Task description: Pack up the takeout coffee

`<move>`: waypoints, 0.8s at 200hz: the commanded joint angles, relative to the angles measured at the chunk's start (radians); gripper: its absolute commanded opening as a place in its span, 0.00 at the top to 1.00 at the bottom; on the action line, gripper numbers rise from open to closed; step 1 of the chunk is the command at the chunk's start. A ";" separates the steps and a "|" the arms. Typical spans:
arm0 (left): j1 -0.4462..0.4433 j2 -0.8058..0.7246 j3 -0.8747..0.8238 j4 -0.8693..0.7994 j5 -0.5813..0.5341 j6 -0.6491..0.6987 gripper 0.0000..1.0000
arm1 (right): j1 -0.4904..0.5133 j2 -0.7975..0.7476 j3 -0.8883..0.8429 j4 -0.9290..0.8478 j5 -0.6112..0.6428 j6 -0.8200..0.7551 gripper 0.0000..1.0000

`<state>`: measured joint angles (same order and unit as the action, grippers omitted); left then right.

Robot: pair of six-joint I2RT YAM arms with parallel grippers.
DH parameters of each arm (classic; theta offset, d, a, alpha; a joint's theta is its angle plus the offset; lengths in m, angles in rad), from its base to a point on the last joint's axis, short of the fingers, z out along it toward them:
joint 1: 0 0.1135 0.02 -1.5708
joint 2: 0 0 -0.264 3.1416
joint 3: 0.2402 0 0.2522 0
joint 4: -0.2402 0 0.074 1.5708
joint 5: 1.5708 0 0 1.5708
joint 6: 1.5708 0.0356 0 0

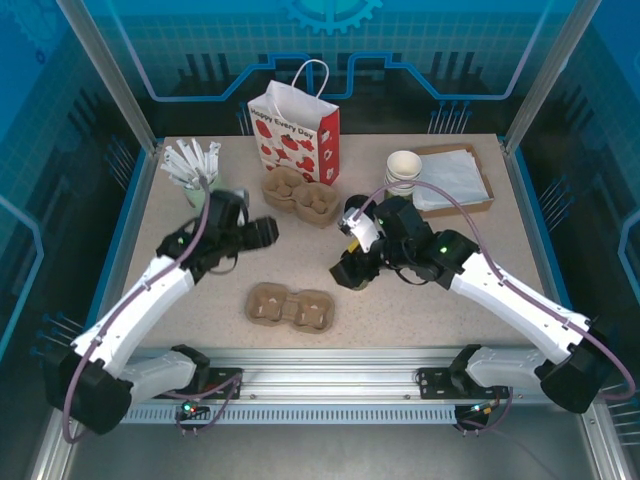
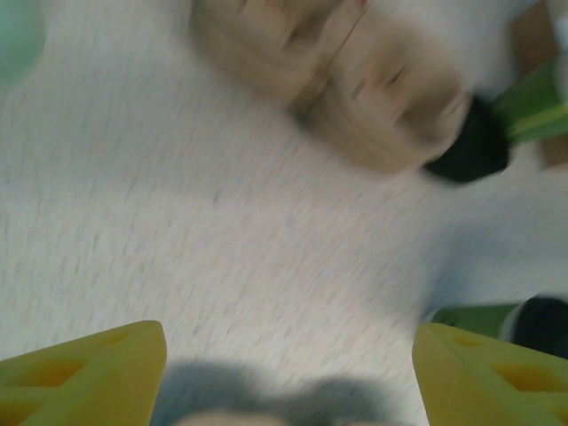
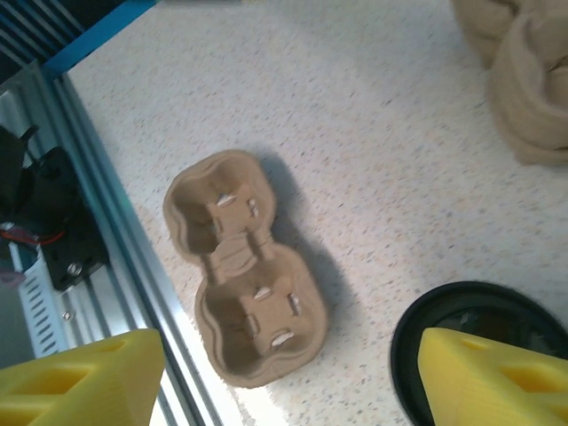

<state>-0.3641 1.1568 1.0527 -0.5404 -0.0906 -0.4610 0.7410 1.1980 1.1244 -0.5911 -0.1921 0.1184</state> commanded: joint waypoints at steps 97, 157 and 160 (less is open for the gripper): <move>0.067 0.698 0.814 0.125 -0.014 -0.056 0.20 | -0.102 0.022 0.052 0.069 0.062 0.054 0.19; 0.070 0.890 1.022 0.096 0.005 -0.117 0.22 | -0.106 0.039 -0.008 0.115 0.030 0.080 0.20; 0.071 0.896 1.030 0.095 0.003 -0.121 0.22 | -0.106 0.040 -0.010 0.116 0.030 0.081 0.19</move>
<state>-0.3058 2.0247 2.0033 -0.4397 -0.0845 -0.5373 0.6468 1.2331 1.1374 -0.5037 -0.1406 0.1791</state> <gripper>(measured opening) 0.786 0.804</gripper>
